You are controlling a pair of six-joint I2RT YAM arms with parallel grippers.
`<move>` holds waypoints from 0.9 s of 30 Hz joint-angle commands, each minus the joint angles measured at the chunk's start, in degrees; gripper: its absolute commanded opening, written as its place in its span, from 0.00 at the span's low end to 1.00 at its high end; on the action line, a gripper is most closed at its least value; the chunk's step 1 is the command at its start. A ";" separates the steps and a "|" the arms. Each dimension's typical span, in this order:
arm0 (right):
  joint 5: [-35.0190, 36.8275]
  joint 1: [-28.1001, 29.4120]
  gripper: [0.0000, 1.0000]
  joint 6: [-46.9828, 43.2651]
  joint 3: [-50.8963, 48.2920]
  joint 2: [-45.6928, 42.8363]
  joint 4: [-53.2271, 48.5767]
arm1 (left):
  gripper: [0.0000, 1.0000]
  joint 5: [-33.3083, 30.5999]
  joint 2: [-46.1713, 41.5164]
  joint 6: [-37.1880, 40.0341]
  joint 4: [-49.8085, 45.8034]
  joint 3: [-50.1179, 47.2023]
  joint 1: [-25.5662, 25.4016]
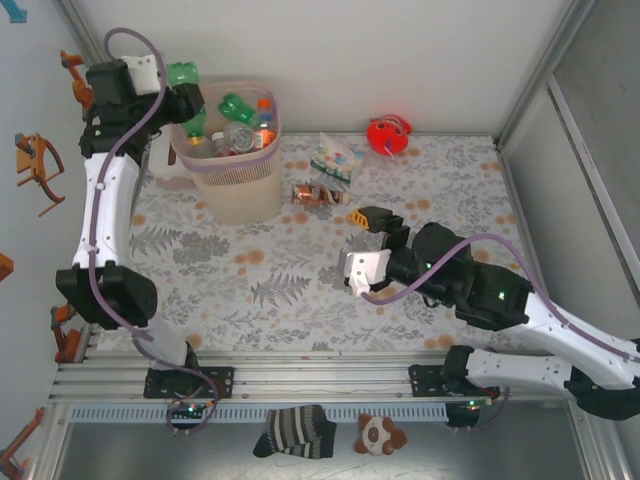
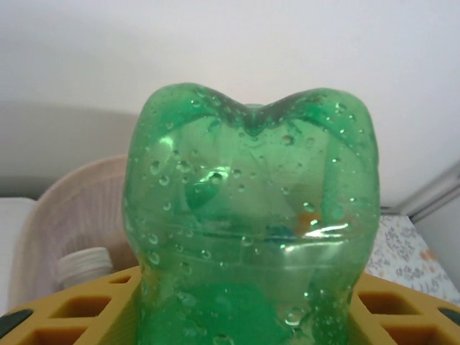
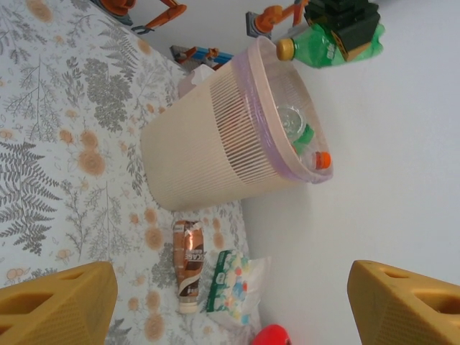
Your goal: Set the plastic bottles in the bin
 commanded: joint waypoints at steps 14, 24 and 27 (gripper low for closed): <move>6.02 0.12 0.82 18.61 4.38 0.10 -1.08 | 0.41 3.01 17.20 -12.63 -0.40 12.30 2.18; 7.15 0.16 0.83 17.62 3.98 1.01 -0.26 | 0.43 3.39 21.29 -12.47 -4.39 11.93 0.29; 7.10 0.17 0.83 16.80 4.15 1.62 -0.26 | 0.43 1.55 21.92 -10.51 -7.88 13.08 -0.69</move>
